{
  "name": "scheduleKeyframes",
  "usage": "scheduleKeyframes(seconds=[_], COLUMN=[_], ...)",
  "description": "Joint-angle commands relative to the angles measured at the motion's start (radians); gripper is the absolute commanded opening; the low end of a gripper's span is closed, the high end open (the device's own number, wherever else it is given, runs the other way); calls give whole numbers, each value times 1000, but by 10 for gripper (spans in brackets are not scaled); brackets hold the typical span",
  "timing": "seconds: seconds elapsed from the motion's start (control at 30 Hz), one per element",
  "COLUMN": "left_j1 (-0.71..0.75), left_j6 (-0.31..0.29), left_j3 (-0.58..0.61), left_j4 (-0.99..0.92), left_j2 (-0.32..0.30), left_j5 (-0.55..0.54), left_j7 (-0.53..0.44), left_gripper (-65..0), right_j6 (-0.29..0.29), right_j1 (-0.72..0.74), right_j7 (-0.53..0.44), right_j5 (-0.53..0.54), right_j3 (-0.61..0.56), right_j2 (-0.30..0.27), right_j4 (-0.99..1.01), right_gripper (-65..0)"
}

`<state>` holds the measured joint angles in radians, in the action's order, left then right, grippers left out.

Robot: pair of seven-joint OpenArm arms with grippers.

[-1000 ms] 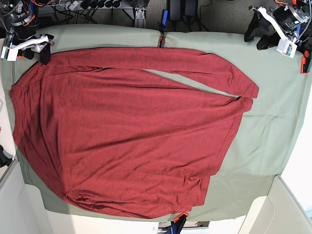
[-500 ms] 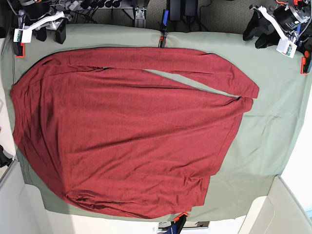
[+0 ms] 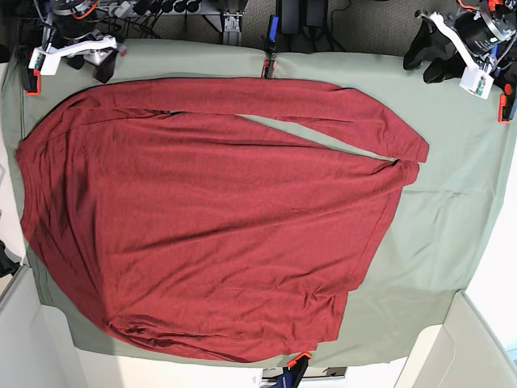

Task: Fold the T-shirt properly
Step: 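Move both grippers down toward opposite edges of the red shirt, then grasp the red shirt edges with both grippers and lift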

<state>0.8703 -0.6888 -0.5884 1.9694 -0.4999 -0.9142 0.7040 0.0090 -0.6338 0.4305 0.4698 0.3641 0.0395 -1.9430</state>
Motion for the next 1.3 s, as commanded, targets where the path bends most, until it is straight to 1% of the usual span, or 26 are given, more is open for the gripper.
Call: scheduleKeyframes(seconds=[0.0,0.2,0.3,0.47,0.53,0.67,0.73,0.77,0.83,0.93,1.03,1.13,1.27], left_j1=[8,8,5,-13,-29,-79,-113,-137,-189,-267,-342,-421,-517], left_j6=[-9,-9,-9,-9,-9,-9,-9,-9,-9,-9,-9,-9,-9], left_j3=[-9,-9,-9,-9,-9,-9,-8,-8,-8,-8,4,37,117], left_j4=[12,12,12,12,12,5,-13,-32,-94,-217,-330,-423,-531], left_j2=[-19,-27,-27,-27,-28,-40,-52,-59,-72,-80,-79,-79,-79], left_j5=[-18,-18,-17,-7,5,15,13,13,9,-40,-64,-61,-47], left_j7=[-15,-19,-30,-34,-34,8,6,5,3,4,4,3,-1], left_gripper=[-301,-301,-301,-301,-301,-301,-274,-256,-245,-244,-244,-244,-244], right_j6=[-5,-6,-7,-14,-14,-8,6,6,6,6,6,6,6], right_j1=[-1,41,80,128,142,152,150,149,148,144,143,143,143], right_j7=[-31,-34,-34,-39,-42,-53,-52,-52,-52,-52,-52,-52,-52], right_j5=[1,-3,-25,-26,-25,-26,-25,-26,-26,-29,-44,-44,-44], right_j3=[5,5,5,5,5,5,5,5,5,5,5,5,5], right_j2=[2,8,8,14,15,24,25,24,24,24,24,23,23], right_j4=[-16,-9,19,76,94,95,95,95,95,95,95,95,95], right_gripper=[-260,-260,-260,-260,-260,-260,-260,-260,-260,-260,-260,-260,-260])
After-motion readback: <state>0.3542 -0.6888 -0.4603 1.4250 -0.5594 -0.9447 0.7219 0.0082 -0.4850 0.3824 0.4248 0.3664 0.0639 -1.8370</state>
